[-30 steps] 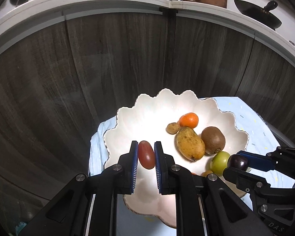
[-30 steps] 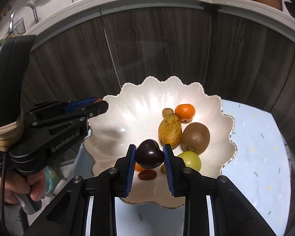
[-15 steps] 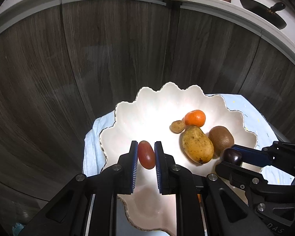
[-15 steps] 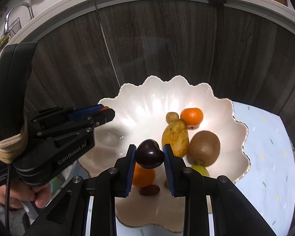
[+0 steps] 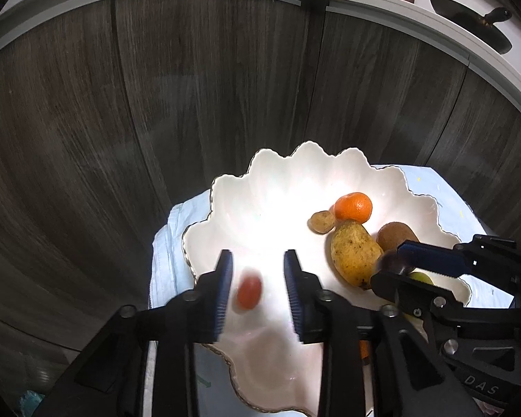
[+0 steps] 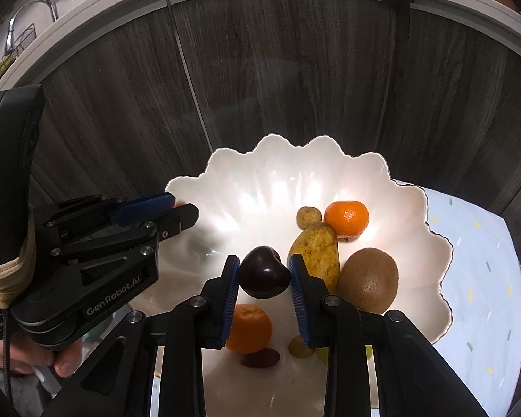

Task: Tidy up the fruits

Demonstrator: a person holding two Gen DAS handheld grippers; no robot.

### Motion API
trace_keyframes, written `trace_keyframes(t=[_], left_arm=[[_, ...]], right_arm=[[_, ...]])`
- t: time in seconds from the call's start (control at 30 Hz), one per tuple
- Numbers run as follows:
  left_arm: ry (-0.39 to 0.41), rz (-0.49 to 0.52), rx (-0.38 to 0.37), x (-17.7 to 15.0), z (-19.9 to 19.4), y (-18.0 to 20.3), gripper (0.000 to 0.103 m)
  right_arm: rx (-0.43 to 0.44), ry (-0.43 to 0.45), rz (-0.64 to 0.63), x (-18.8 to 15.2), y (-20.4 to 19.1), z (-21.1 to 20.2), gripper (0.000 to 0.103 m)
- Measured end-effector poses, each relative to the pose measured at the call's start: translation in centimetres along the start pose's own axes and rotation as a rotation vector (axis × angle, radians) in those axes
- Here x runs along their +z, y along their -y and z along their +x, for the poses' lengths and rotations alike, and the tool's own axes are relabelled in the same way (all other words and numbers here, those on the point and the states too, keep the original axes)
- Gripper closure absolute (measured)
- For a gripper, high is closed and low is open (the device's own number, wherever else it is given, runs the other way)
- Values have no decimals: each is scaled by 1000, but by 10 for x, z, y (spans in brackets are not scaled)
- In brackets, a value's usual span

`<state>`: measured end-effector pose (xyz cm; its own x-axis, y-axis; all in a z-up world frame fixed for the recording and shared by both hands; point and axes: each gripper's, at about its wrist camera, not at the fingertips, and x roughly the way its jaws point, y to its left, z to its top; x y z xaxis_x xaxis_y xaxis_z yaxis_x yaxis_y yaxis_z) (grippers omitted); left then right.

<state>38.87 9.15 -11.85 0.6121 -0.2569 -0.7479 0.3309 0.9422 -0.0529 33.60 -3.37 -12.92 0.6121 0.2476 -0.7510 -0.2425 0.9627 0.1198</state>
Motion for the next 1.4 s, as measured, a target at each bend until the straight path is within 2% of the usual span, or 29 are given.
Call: trace_keyframes(t=[0.07, 0.2, 0.23, 0.43, 0.77, 0.87, 1.13, 1.4], left_arm=[[2, 0, 1, 1, -2, 0, 64], [12, -3, 11, 2, -7, 0, 47], [14, -6, 18, 2, -9, -1, 41], [48, -36, 83, 1, -25, -3, 21], [78, -60, 144, -3, -58, 1, 13], [90, -68, 152, -4, -68, 4, 12], [113, -85, 186, -11, -95, 13, 2], [117, -84, 206, -21, -117, 29, 1]], right_arm=[[-6, 9, -3, 0, 0, -1, 60], [-26, 28, -1, 1, 0, -6, 41], [-31, 34, 1, 2, 1, -8, 39], [-57, 49, 10, 2, 2, -15, 28], [-109, 74, 19, 1, 3, -37, 18], [-121, 80, 30, -1, 6, -45, 17], [-140, 110, 53, -9, 12, -69, 17], [-141, 130, 63, -21, 15, -92, 16]])
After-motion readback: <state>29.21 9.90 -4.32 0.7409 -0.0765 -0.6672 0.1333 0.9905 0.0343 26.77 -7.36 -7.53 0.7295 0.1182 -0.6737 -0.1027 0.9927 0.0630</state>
